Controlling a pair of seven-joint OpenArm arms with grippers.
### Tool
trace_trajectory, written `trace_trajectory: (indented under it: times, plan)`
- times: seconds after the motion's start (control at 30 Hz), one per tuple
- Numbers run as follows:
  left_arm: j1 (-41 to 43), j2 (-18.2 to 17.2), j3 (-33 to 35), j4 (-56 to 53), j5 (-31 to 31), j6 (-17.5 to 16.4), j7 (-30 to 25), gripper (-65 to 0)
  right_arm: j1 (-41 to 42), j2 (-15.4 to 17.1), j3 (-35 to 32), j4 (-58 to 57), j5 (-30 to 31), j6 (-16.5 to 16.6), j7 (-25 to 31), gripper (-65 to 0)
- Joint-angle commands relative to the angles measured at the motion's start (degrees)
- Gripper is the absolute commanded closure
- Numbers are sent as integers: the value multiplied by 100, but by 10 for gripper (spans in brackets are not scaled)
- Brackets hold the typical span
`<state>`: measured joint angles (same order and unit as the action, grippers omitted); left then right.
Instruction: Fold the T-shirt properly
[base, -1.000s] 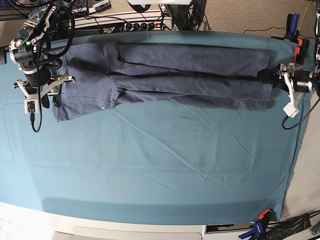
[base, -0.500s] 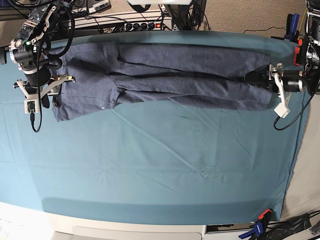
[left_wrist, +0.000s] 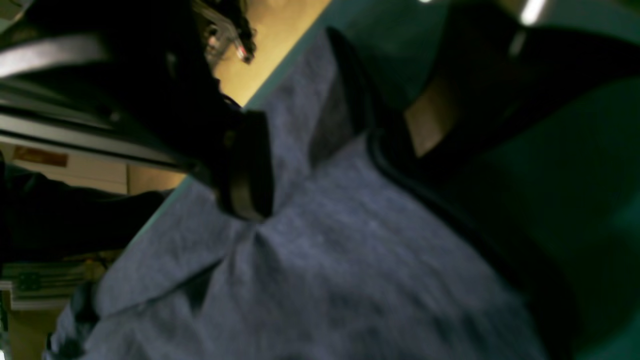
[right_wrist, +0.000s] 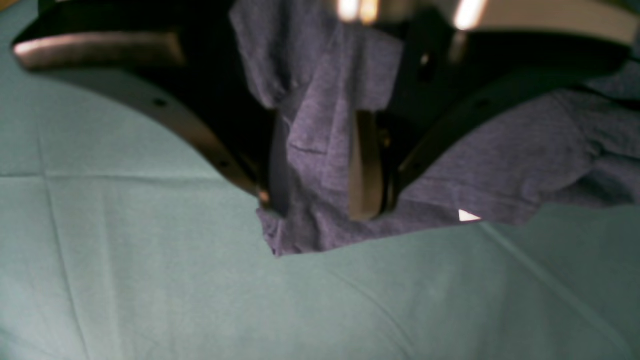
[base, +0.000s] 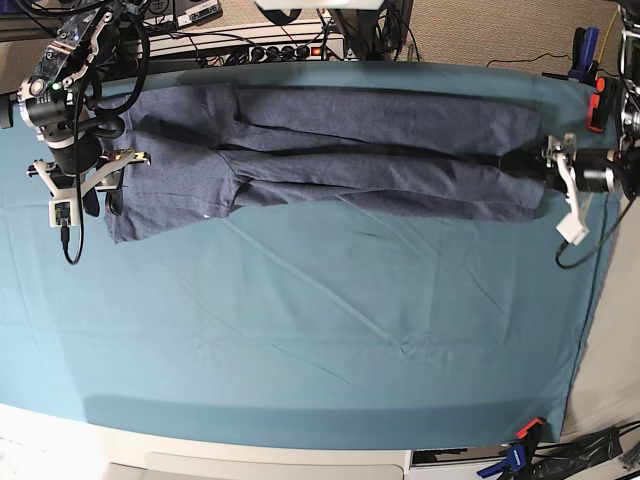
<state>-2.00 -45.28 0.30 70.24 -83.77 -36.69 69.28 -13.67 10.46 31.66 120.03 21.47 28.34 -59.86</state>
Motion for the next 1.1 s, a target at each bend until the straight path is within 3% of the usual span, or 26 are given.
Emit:
trace_trajectory:
  times: [0.0, 0.57, 0.7, 1.07]
  plan:
    - [-142, -144, -61, 63, -123, -22, -81, -332, 35, 76, 31, 116, 83, -26, 116, -215]
    - [-260, -192, -59, 48, 96, 44, -164, -333, 33, 79, 33, 116, 103, -26, 114, -215]
    - [-262, -275, -59, 48, 321, 17, -376, -378, 33, 76, 31, 116, 103, -26, 114, -215]
    - [-330, -345, -59, 48, 409, 90, -529, -379, 35, 76, 31, 116, 122, -26, 116, -215]
